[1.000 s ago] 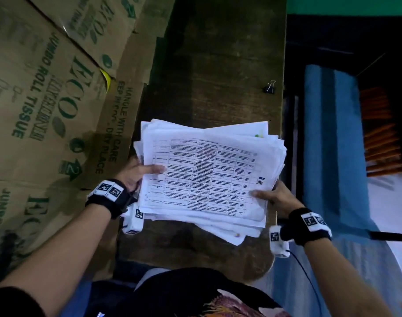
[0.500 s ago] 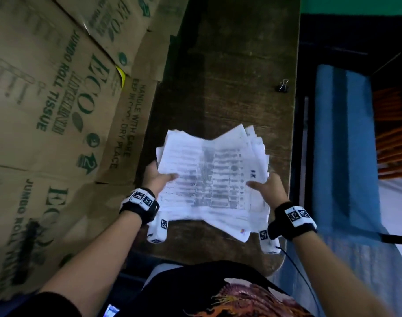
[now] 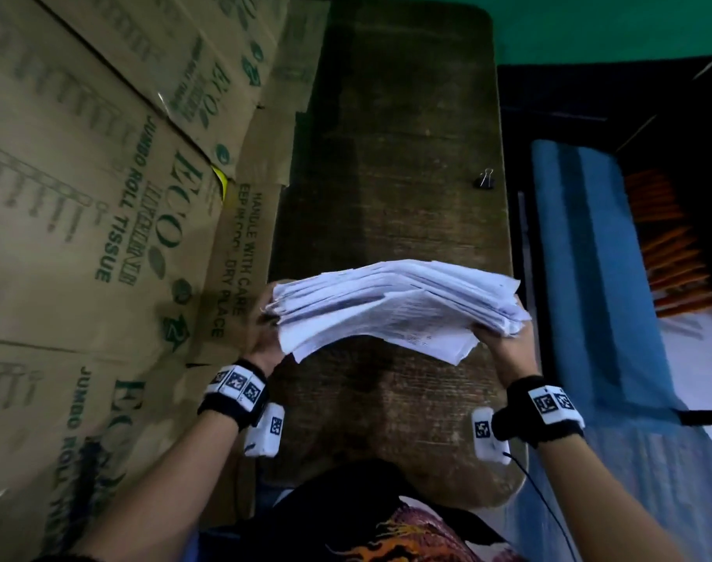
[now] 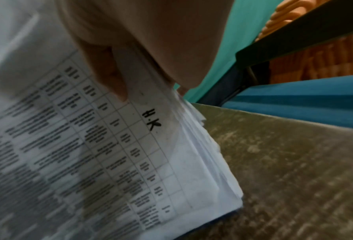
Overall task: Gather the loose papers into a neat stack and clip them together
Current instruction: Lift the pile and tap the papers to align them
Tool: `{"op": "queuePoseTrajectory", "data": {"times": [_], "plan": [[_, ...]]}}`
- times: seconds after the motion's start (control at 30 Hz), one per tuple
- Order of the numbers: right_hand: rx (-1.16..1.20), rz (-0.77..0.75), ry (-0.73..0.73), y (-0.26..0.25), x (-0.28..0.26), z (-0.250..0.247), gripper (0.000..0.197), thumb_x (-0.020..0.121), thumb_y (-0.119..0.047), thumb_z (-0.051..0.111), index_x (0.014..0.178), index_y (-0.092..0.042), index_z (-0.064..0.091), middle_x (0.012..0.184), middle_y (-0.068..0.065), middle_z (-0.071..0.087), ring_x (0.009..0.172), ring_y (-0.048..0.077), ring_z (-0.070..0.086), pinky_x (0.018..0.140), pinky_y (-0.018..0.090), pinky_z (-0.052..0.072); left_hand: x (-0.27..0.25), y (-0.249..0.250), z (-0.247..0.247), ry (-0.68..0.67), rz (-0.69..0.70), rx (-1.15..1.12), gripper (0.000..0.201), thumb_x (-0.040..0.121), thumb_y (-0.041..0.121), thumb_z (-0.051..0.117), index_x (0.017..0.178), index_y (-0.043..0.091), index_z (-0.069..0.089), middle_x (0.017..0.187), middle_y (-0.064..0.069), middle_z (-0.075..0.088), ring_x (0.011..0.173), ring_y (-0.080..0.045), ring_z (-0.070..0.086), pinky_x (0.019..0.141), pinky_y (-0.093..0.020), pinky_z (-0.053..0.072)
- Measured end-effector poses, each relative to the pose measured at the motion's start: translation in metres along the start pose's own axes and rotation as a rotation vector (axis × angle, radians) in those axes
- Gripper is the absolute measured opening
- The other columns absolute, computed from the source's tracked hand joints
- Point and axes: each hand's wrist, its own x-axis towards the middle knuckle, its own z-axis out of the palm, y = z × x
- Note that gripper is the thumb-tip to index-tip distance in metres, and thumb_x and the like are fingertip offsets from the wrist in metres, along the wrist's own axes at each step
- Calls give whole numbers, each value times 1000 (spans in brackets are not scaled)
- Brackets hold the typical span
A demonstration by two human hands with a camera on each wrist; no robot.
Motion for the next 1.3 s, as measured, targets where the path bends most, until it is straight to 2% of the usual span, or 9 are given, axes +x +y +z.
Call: {"op": "queuePoseTrajectory", "data": {"times": [0.17,0.27,0.4,0.5,0.67,0.87,1.07,1.17,1.3], "plan": [[-143,63,-6,4,6,4,44,67,-1,67,108,16,60,99,12,72,92,10,66,82,23,52,41,-26,-4,-46,199,-147,80,58,43,88,122,7,59,123,-12,64,114,-27,61,100,-49,46],[-112,118,41,3,7,12,25,88,-5,63,111,4,57,111,29,61,106,25,61,83,25,47,15,19,10,2,171,-181,48,77,18,77,118,0,60,119,-13,62,104,-23,61,90,-34,49],[-110,-8,103,-26,-4,17,26,81,-25,73,96,-7,63,96,0,73,85,-11,63,80,25,53,4,45,1,265,458,-170,29,74,-6,74,96,7,62,91,4,65,80,5,63,77,-22,53],[-37,-71,55,-22,-5,17,28,82,11,64,108,2,60,95,-21,69,82,-22,59,81,7,48,-2,47,-7,196,505,-269,32,73,1,72,97,17,59,92,7,62,82,8,62,75,-18,50],[-60,-22,58,-1,7,7,54,74,-7,57,123,13,49,97,-10,69,83,-10,62,85,25,53,5,29,-8,47,565,-152,48,64,21,71,110,25,56,108,-3,66,104,-21,63,89,-40,52],[-77,9,50,2,19,4,45,61,2,60,96,-26,69,85,-22,72,81,-7,63,79,33,48,20,34,-13,-38,524,-144,54,57,25,68,109,17,56,103,22,67,100,0,61,91,-30,49],[-64,-23,6,-1,31,5,39,59,-6,57,97,0,58,78,-14,70,70,-16,59,68,16,49,29,35,-12,-30,510,-151,66,53,37,75,112,20,52,104,7,59,96,7,59,82,-21,46],[-89,-3,-6,3,34,6,31,57,-2,59,88,-8,60,73,-17,70,67,-20,58,65,9,47,36,22,-8,-24,429,-171,62,58,34,75,116,19,58,107,7,66,103,-5,62,88,-40,50],[-85,25,8,14,33,2,40,58,0,66,87,-28,68,81,-20,72,80,-4,65,81,33,55,41,21,4,-25,248,-250,67,69,28,82,120,-3,52,114,-2,65,104,-6,63,89,-18,47]]}}
